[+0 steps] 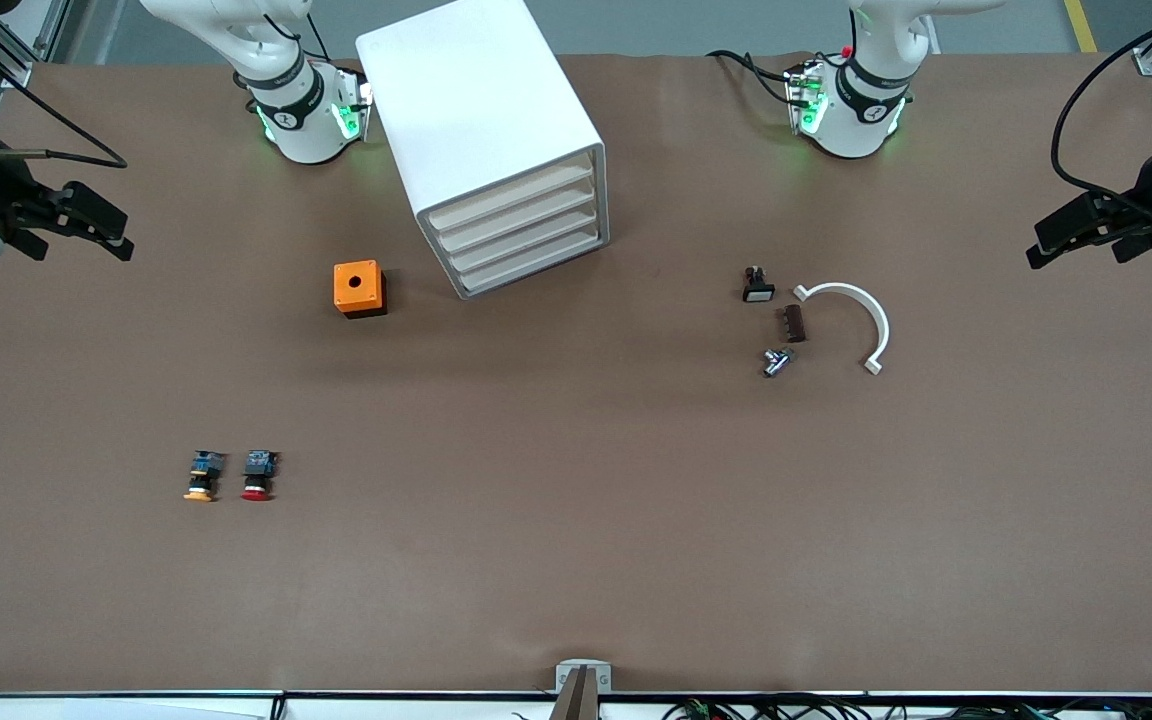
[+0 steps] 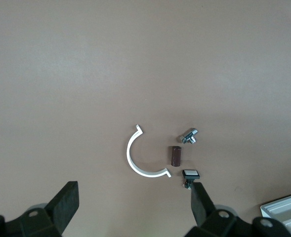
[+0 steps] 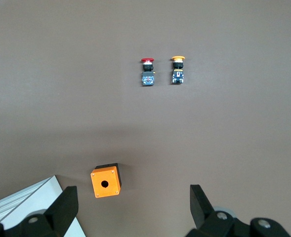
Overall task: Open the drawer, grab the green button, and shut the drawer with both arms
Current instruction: 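Move the left gripper toward the white drawer cabinet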
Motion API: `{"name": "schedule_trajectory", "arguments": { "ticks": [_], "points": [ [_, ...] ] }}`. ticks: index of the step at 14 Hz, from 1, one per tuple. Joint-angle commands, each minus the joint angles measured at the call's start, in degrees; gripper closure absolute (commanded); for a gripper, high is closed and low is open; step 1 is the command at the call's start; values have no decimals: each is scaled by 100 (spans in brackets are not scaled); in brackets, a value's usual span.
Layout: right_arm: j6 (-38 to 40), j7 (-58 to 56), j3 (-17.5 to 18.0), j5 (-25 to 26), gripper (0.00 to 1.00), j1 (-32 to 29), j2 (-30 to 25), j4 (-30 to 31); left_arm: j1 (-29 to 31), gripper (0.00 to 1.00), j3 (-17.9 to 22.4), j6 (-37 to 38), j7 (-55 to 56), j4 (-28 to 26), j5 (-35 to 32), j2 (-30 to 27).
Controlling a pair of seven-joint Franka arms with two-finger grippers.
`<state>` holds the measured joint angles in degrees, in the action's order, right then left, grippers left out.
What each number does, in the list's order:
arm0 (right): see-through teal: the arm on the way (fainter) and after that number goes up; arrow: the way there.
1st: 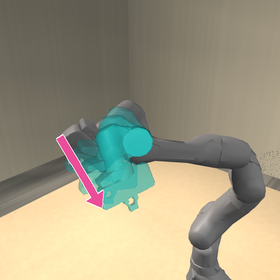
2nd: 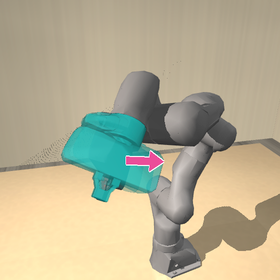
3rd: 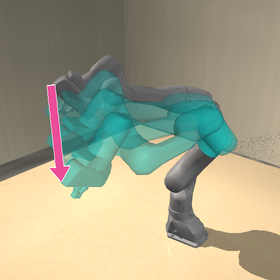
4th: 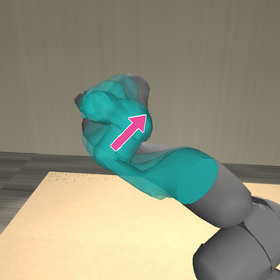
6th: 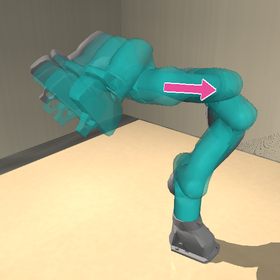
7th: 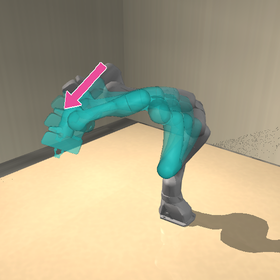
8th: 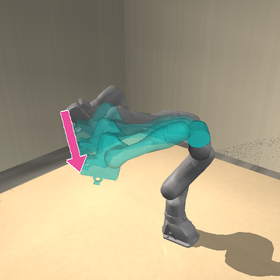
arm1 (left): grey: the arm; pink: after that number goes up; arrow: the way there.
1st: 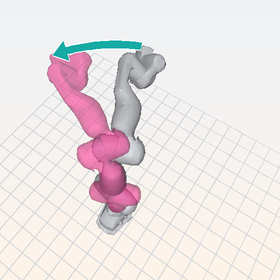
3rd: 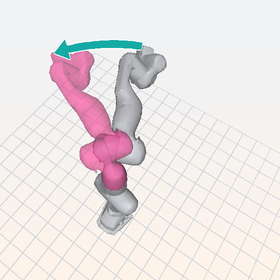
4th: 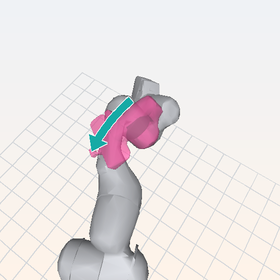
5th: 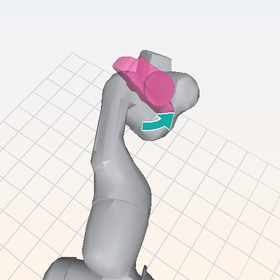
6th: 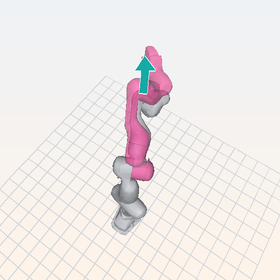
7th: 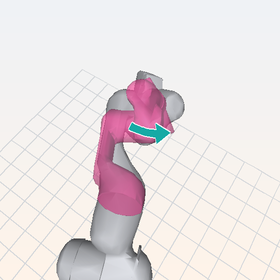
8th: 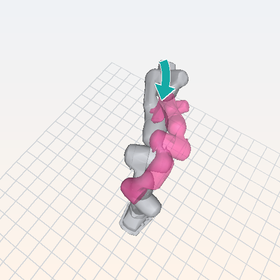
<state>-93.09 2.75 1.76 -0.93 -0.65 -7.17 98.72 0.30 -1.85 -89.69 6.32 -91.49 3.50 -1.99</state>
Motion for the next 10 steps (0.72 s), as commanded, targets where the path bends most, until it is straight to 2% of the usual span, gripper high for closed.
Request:
{"name": "schedule_trajectory", "arguments": {
  "ticks": [1, 9, 10],
  "points": [
    [1, 6, -1, -57, 0, -31, -118, 104, 31, 0, -61, -49, 1, -9, -130, -38],
    [10, 15, 8, -13, 0, -31, -118, 104, 58, 0, -43, 91, 27, 0, -121, 111],
    [19, 15, 8, -13, 0, -31, -118, 104, 66, 0, -26, 100, 18, 9, -104, 276]
  ]
}}
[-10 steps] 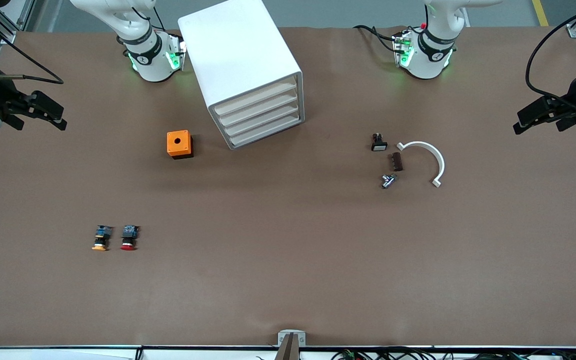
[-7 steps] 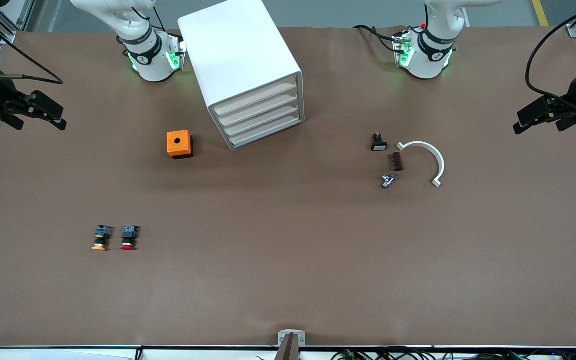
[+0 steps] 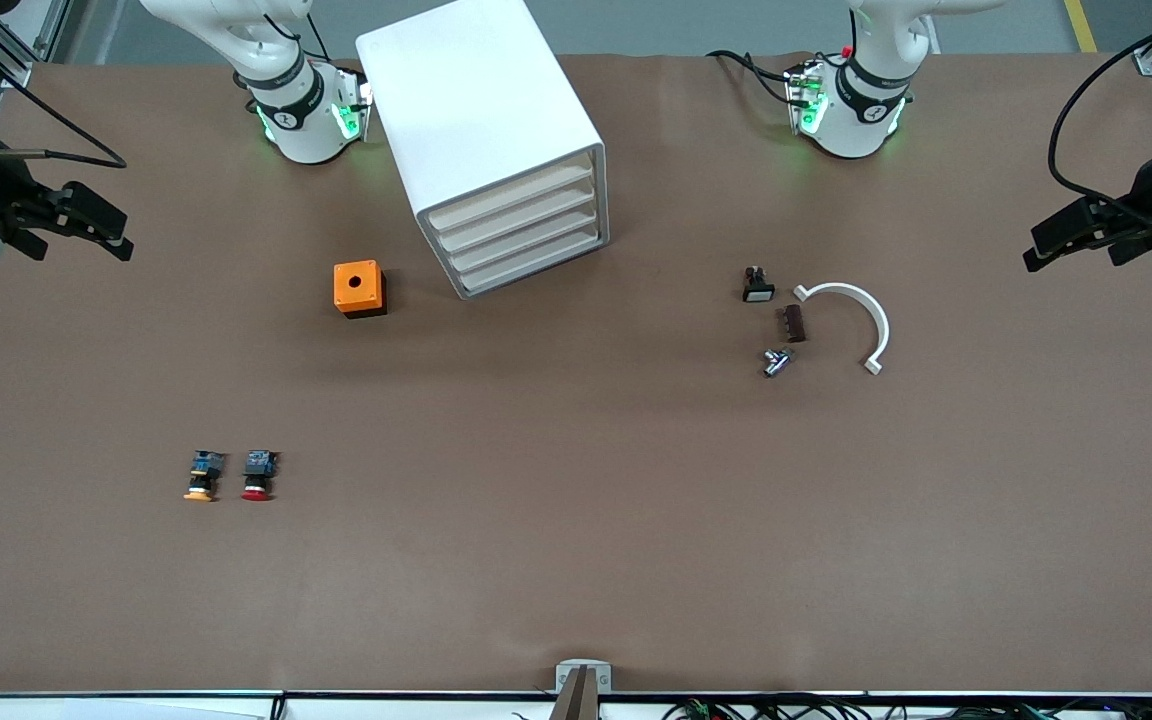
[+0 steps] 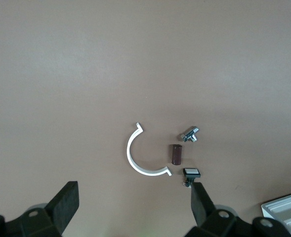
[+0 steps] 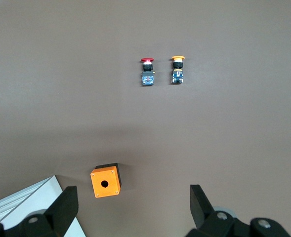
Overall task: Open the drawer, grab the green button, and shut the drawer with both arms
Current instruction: 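Move the left gripper toward the white drawer cabinet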
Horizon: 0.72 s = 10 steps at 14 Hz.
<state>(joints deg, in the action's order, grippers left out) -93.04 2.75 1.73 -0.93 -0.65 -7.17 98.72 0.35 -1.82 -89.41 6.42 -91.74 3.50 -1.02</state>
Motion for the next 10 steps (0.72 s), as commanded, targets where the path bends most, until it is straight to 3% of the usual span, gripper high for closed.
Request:
{"name": "schedule_trajectory", "arguments": {
  "ticks": [1, 10],
  "points": [
    [14, 15, 11, 5, 0, -40, -118, 104, 79, 0, -11, 73, -9, 51, -43, 303],
    [-21, 6, 11, 84, 0, -75, -118, 104, -123, 0, -73, 64, 587, 235, 309, 1814]
  ]
}}
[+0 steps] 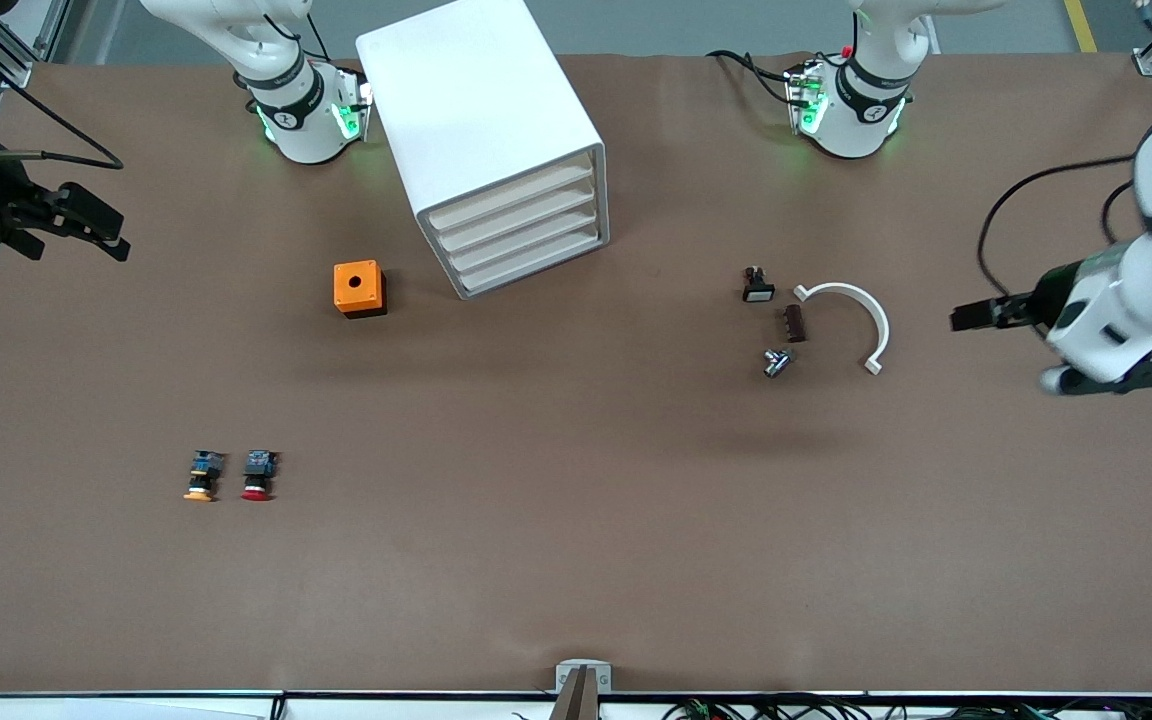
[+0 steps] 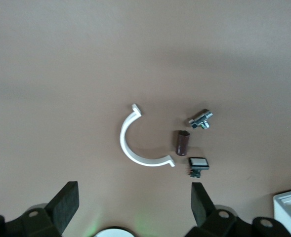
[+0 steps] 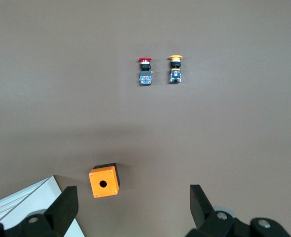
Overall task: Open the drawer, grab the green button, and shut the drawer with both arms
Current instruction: 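Move the left gripper toward the white drawer cabinet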
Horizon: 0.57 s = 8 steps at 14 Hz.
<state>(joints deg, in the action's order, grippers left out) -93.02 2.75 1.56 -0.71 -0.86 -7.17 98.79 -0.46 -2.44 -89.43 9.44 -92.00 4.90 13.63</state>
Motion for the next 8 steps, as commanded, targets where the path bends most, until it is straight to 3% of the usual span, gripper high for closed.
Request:
{"name": "schedule_trajectory", "arguments": {
  "ticks": [1, 4, 8],
  "points": [
    [-24, 6, 28, 62, 0, -55, -118, 96, -112, 0, -11, 66, 486, 287, 222, 507],
    [-24, 15, 28, 62, 0, -55, -118, 96, -340, 0, -20, 66, 1355, 296, 257, 964],
    [-6, 15, 28, 62, 0, -64, -118, 96, -998, 0, -11, 66, 3392, 296, 257, 1343]
  ]
}}
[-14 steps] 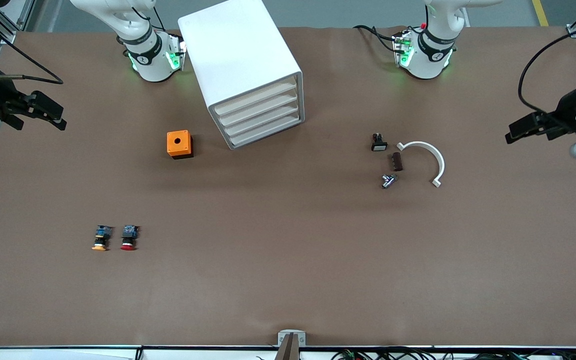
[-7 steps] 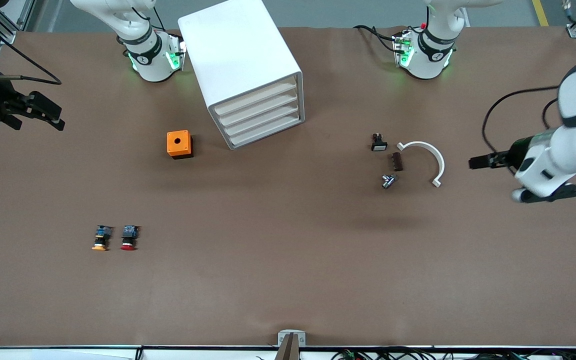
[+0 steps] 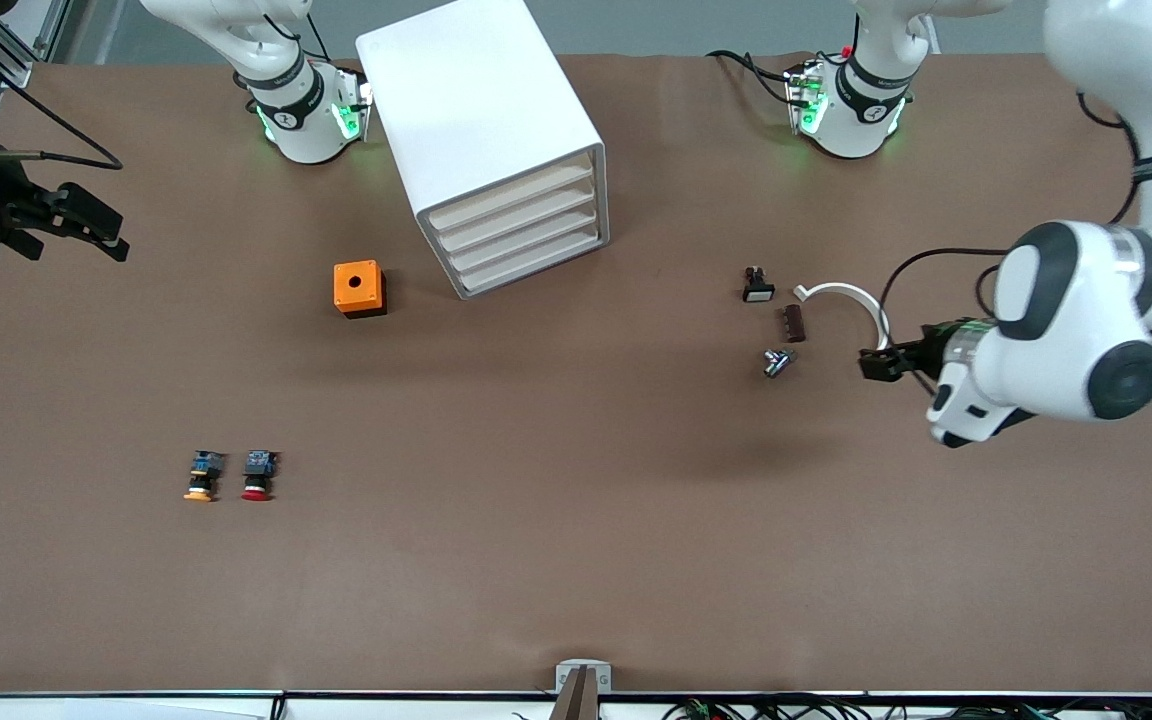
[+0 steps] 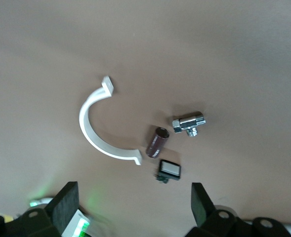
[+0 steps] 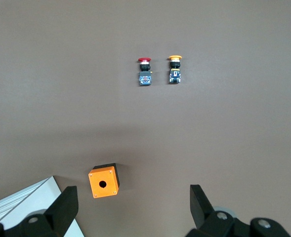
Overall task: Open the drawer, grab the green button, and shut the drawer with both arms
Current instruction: 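Grasp the drawer front of the white cabinet with the left gripper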
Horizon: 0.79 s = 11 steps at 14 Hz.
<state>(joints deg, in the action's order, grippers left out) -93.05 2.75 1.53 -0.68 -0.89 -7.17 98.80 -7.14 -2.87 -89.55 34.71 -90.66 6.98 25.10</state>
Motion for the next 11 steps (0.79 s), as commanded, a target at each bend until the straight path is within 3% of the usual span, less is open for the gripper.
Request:
{"name": "schedule_trajectory", "arguments": {
  "ticks": [1, 6, 11],
  "points": [
    [-2, 15, 32, 59, 0, -60, -118, 96, -532, 0, 32, 87, 1358, 171, 49, 336],
    [24, 24, 41, 50, 0, -43, -118, 96, -938, 0, 23, 87, 2635, 908, 724, 952],
    [33, 24, 41, 50, 0, -43, -118, 96, -1106, 0, 23, 96, 4171, 980, 1595, 1146]
  ]
}}
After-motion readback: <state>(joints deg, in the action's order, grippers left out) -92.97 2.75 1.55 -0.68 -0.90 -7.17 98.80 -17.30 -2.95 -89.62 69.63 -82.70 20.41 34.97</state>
